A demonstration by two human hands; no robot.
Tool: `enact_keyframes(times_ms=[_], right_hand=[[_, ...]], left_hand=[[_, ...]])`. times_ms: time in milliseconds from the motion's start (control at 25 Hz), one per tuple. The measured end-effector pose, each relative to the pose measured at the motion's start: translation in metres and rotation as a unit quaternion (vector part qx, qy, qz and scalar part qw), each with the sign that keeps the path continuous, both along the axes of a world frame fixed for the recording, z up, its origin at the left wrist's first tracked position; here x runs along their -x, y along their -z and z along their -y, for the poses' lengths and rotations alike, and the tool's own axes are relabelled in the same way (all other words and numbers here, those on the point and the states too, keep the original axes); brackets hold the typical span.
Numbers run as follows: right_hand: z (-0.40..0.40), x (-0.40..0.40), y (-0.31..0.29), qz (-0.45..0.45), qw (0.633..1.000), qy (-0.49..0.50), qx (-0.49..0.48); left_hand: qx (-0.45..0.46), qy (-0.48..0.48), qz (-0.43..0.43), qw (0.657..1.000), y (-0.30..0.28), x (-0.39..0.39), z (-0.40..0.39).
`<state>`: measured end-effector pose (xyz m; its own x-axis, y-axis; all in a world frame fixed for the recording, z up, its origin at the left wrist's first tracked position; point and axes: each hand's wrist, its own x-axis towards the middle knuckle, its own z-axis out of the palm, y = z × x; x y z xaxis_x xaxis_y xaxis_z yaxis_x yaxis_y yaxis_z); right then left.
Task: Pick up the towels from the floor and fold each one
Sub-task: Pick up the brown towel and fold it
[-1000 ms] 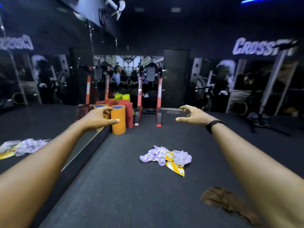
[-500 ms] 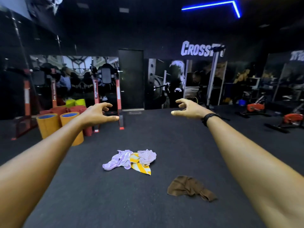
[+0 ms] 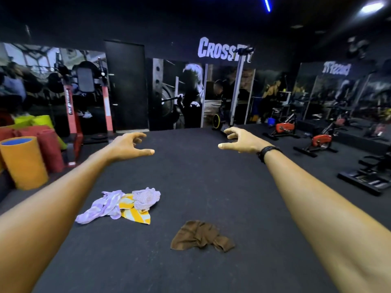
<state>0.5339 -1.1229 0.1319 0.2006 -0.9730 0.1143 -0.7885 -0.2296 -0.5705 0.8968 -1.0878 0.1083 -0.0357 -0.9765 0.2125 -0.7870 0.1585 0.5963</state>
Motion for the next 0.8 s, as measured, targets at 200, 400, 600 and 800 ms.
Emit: enact_keyframes(times_ms=[200,400,600,800], right_hand=[[0.051,0.069,0.007,-0.004,1.0,0.026,-0.012],[0.115,0.103,0.026,0.011,0.999,0.045,-0.026],[0.198,0.111,0.047,-0.001,0.998,0.052,-0.034],[0.302,0.111,0.047,-0.027,0.997,0.069,-0.036]], left_hand=[[-0.012,0.028,-0.003,1.0,0.018,0.072,0.07],[-0.02,0.051,0.007,0.998,0.029,0.107,0.146],[-0.028,0.065,-0.003,0.997,0.047,0.111,0.25],[-0.044,0.085,-0.013,0.995,0.055,0.116,0.369]])
